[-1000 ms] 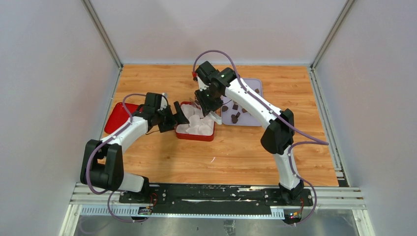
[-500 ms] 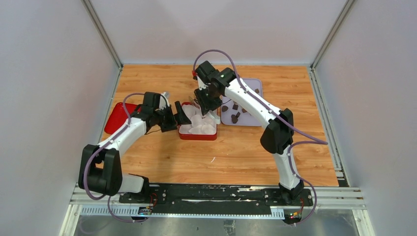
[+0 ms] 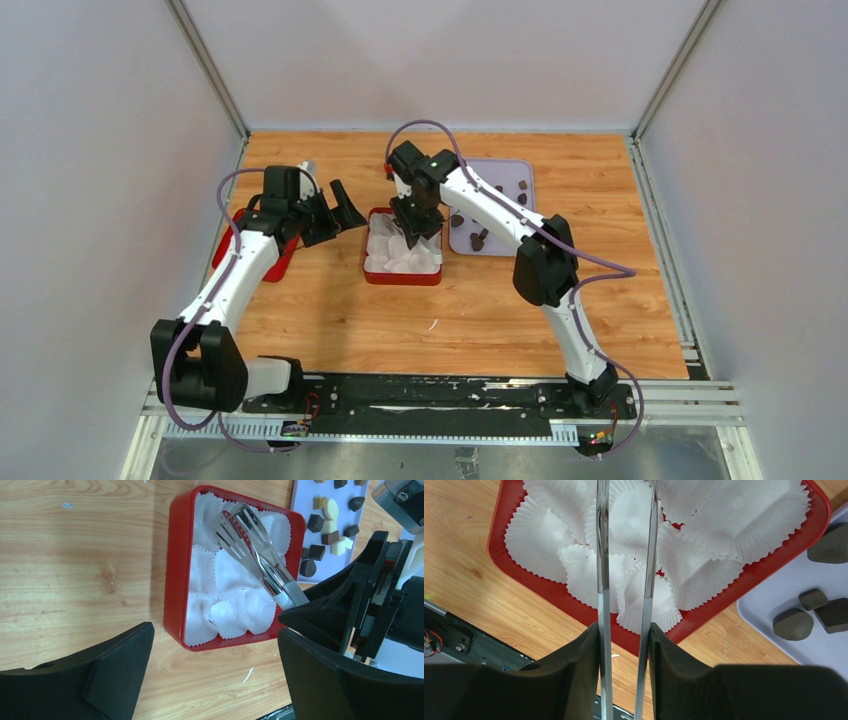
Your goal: Pack the chocolate
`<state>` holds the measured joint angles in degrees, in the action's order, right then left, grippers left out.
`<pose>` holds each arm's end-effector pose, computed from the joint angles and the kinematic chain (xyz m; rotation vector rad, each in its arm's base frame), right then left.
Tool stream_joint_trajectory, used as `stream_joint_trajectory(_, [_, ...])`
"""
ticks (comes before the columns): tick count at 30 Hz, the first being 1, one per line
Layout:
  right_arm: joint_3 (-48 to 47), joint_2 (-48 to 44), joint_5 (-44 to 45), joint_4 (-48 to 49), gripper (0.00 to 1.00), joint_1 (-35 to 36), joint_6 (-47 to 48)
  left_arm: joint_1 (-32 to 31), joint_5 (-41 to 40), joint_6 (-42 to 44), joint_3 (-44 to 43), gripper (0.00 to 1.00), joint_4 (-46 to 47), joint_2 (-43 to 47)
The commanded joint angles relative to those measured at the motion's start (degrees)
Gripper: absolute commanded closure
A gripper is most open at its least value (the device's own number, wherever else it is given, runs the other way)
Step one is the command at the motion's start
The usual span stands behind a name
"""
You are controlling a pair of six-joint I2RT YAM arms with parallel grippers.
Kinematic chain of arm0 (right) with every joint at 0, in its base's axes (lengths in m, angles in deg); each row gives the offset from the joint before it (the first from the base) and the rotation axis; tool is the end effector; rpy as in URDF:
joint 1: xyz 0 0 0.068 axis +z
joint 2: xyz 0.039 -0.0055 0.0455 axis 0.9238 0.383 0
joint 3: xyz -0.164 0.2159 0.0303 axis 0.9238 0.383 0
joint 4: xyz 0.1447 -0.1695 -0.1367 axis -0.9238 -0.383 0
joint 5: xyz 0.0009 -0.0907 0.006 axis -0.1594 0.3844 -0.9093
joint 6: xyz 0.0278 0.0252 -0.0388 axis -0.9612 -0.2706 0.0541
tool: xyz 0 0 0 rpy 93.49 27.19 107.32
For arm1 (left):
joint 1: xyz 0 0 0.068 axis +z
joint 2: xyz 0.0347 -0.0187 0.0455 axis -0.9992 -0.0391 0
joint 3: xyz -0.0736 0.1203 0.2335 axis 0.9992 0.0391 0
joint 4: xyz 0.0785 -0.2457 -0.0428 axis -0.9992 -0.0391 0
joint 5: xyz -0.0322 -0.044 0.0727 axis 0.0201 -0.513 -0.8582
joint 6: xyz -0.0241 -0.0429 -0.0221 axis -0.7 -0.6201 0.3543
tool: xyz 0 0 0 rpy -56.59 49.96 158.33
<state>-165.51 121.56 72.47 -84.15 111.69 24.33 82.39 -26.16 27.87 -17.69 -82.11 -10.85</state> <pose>0.3376 0.3370 0.2711 -0.7810 2.6849 0.5192 0.2695 -0.0376 0.2779 -0.3475 2.3748 -0.7162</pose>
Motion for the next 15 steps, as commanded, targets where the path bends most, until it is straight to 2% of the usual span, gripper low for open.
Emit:
stream_joint_trajectory(1, [-3.00, 0.66, -0.25, -0.23, 0.85, 0.88, 0.31, 0.27, -1.75, 0.28, -0.55, 0.00, -2.39, 1.14])
stream_joint_trajectory(15, [-4.86, 2.82, -2.02, -0.32, 0.78, 1.76, 0.72, 0.27, -1.66, 0.30, 0.11, 0.00, -1.94, 0.88])
